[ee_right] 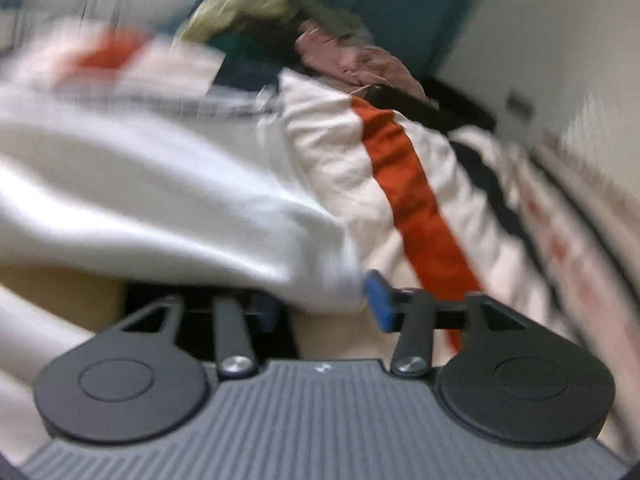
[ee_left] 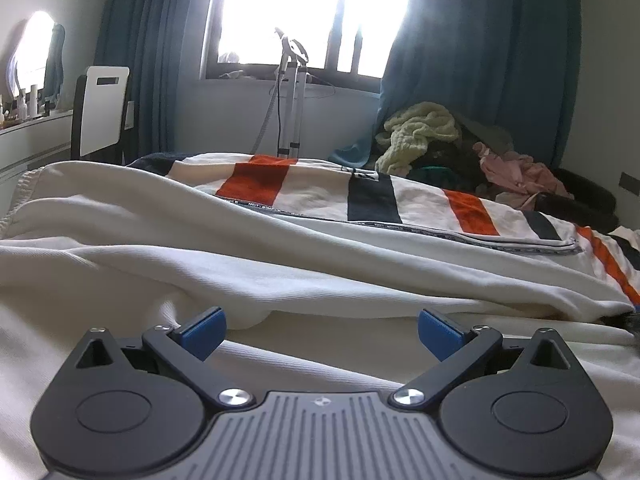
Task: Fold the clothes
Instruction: 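Grasp the sweatpants edge with the right gripper and lift it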
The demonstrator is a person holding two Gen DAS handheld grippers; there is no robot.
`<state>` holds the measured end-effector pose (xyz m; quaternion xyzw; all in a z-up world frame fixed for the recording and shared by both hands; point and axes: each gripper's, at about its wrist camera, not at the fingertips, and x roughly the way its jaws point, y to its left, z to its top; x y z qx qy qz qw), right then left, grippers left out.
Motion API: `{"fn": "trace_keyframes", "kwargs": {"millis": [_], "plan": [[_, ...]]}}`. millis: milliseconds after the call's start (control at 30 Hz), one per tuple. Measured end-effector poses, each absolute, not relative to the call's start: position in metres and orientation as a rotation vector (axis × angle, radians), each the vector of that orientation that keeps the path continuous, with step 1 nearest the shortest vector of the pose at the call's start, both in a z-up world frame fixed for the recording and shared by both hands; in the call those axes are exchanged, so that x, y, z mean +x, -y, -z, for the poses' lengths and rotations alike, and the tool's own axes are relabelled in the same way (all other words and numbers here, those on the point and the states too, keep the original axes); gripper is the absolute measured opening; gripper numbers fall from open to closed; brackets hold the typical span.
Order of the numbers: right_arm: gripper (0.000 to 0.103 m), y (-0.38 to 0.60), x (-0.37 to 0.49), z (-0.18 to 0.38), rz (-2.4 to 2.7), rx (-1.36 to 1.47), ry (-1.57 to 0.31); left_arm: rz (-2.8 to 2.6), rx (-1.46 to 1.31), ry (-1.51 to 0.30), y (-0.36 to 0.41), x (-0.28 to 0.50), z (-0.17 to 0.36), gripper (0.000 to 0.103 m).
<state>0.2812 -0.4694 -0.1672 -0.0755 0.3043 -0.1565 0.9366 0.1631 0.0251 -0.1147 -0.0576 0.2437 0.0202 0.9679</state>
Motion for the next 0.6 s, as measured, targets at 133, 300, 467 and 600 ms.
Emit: {"fn": "trace_keyframes", "kwargs": {"millis": [133,300,467,600], "plan": [[0.075,0.497,0.245,0.158,0.21,0.42,-0.579,-0.04,-0.155,-0.52,-0.028,0.157,0.113,0.103],[0.076,0.518,0.239,0.176,-0.001,0.919,-0.544,-0.011,-0.245,-0.568,-0.032,0.147,0.112,0.103],[0.073,0.511,0.252,0.2,0.091,1.081,-0.434,-0.031,-0.231,-0.571,-0.03,0.149,0.114,0.103],[0.05,0.504,0.273,0.202,0.162,1.009,-0.388,-0.051,-0.227,-0.585,-0.028,0.156,0.12,0.103]]}}
